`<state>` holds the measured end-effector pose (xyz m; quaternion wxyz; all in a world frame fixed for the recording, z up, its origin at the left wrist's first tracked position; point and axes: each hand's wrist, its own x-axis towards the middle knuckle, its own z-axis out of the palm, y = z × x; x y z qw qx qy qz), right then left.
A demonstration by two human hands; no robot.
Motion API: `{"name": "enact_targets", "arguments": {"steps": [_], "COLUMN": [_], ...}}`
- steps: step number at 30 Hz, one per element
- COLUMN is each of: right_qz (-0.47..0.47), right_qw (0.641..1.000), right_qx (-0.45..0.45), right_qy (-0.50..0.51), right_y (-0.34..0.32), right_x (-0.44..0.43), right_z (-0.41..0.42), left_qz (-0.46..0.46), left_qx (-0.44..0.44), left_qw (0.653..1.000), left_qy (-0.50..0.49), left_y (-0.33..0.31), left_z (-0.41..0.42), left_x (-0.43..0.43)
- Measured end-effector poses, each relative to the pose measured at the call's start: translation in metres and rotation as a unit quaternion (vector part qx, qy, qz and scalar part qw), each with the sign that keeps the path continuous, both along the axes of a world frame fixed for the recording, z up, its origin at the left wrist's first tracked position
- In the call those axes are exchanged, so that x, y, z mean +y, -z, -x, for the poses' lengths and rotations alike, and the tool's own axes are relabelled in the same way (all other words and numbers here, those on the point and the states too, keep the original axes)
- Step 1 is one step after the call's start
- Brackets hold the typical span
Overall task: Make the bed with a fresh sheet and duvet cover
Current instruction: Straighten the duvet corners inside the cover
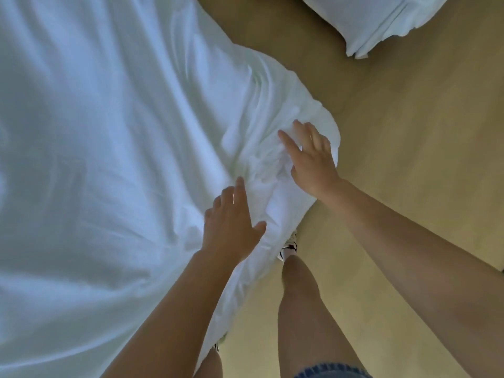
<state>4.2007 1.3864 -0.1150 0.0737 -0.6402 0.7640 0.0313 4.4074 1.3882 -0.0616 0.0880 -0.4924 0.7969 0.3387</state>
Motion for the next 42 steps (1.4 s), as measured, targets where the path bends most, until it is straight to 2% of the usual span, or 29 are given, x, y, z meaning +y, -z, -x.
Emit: {"name": "enact_targets", "arguments": {"steps": [3,6,8,10,12,14,16,19,22,24,26,27,28,29,31,33,35,37,40,41,42], "right_qz": [0.029,0.098,0.145,0.113,0.019,-0.041,-0.008,-0.005,-0.037,-0.108,-0.192,-0.210,-0.214,-0.201,-0.139,-0.067,-0.048,-0.063,-0.024,-0.030,-0.061], "right_qw": [0.996,0.971,0.949,0.940,0.924,0.910,0.910,0.937,0.952,0.947,0.926,0.918,0.912,0.908,0.913,0.919,0.908,0.874,0.780,0.776,0.808], "right_qx": [0.019,-0.013,-0.067,-0.184,-0.291,-0.296,-0.260,-0.223,-0.239,-0.288,-0.323,-0.335,-0.350,-0.366,-0.382,-0.387,-0.410,-0.472,-0.610,-0.615,-0.576], "right_qy": [-0.076,-0.219,-0.271,-0.264,-0.247,-0.287,-0.324,-0.270,-0.187,-0.093,-0.032,-0.020,-0.007,0.007,0.030,0.046,0.072,0.096,0.141,0.137,0.107], "right_y": [0.011,0.032,0.039,0.036,0.026,0.016,0.019,0.042,0.065,0.074,0.085,0.090,0.094,0.096,0.097,0.088,0.072,0.054,0.023,0.017,0.012], "right_x": [-0.042,-0.081,-0.095,-0.102,-0.095,-0.073,-0.046,-0.018,-0.020,-0.031,-0.041,-0.044,-0.045,-0.047,-0.045,-0.043,-0.042,-0.047,-0.067,-0.078,-0.090], "right_z": [0.035,0.069,0.082,0.093,0.119,0.160,0.193,0.222,0.228,0.225,0.220,0.218,0.215,0.213,0.208,0.200,0.188,0.177,0.165,0.164,0.164], "left_qz": [0.023,0.032,0.038,0.019,-0.018,-0.126,-0.216,-0.216,-0.152,-0.076,0.052,0.118,0.141,0.124,0.070,0.075,0.084,0.088,0.146,0.165,0.187], "left_qx": [-0.007,-0.037,-0.040,-0.020,-0.003,0.035,0.029,-0.046,-0.086,-0.082,-0.019,-0.006,-0.039,-0.112,-0.280,-0.347,-0.344,-0.330,-0.343,-0.354,-0.362], "left_qw": [0.998,0.991,0.981,0.965,0.971,0.978,0.971,0.974,0.984,0.994,0.997,0.989,0.981,0.969,0.910,0.865,0.870,0.881,0.876,0.874,0.874], "left_qy": [-0.053,-0.127,-0.187,-0.260,-0.237,-0.162,-0.103,-0.041,-0.019,0.014,0.053,0.085,0.130,0.185,0.296,0.354,0.342,0.329,0.308,0.288,0.263], "left_y": [0.014,0.037,0.053,0.056,0.042,0.025,0.018,0.036,0.040,0.035,0.035,0.037,0.037,0.038,0.045,0.047,0.037,0.012,-0.045,-0.063,-0.080], "left_z": [0.061,0.119,0.144,0.158,0.177,0.207,0.234,0.258,0.254,0.242,0.232,0.228,0.228,0.228,0.235,0.242,0.243,0.233,0.202,0.188,0.173], "left_x": [-0.028,-0.048,-0.065,-0.081,-0.075,-0.047,-0.023,-0.032,-0.046,-0.047,-0.055,-0.063,-0.074,-0.088,-0.116,-0.134,-0.147,-0.156,-0.177,-0.186,-0.196]}}
